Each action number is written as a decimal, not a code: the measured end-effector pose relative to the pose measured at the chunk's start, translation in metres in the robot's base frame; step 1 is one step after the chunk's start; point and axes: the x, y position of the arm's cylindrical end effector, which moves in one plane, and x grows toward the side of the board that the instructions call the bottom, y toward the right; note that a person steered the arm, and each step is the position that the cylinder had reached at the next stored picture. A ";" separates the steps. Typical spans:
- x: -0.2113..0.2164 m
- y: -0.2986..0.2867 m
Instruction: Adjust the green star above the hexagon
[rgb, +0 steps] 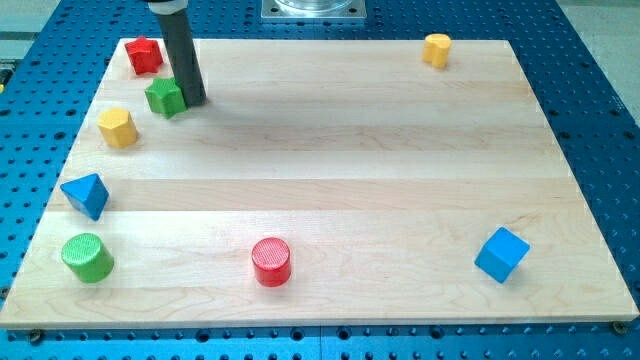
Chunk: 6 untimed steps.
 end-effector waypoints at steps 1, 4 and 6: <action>0.020 0.003; -0.001 0.003; -0.007 -0.069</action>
